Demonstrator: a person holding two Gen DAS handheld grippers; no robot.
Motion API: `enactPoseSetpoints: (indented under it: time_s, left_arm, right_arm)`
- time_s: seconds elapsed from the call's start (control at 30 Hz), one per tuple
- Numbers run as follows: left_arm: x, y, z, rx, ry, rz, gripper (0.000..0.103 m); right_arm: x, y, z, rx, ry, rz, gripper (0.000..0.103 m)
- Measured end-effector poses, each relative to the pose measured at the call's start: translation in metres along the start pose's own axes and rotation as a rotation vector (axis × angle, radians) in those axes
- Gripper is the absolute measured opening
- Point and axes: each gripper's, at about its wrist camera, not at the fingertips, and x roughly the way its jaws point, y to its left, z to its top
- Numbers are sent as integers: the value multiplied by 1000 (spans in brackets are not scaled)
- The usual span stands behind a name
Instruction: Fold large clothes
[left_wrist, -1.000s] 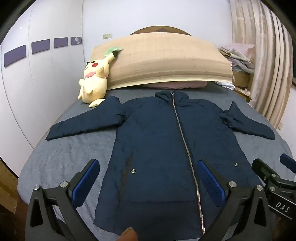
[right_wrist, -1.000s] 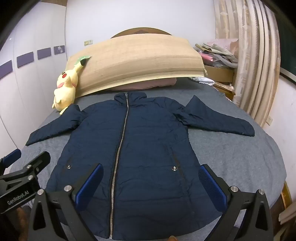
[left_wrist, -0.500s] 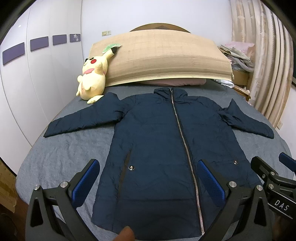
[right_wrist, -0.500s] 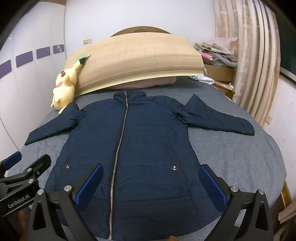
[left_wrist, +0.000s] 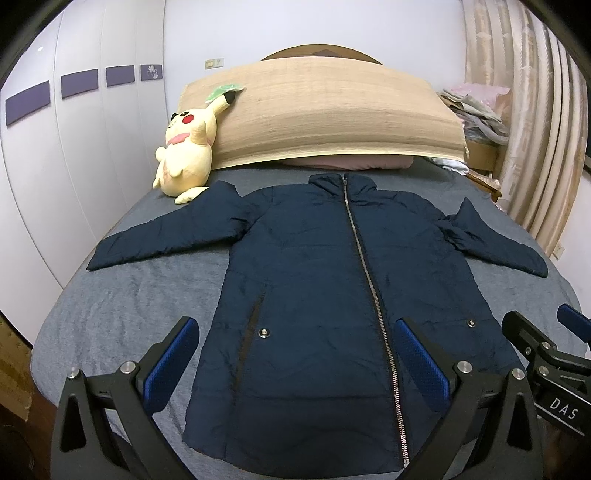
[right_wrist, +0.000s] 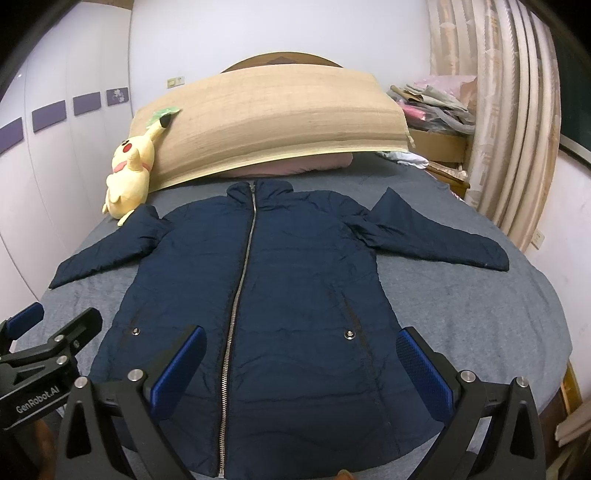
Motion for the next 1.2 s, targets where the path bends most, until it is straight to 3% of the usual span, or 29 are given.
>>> enactPoseSetpoints:
  time_s: [1.2]
  left_arm:
    - [5, 0, 0, 17, 16, -3, 103]
  right_arm:
    - [2, 1, 0, 0, 1, 0, 103]
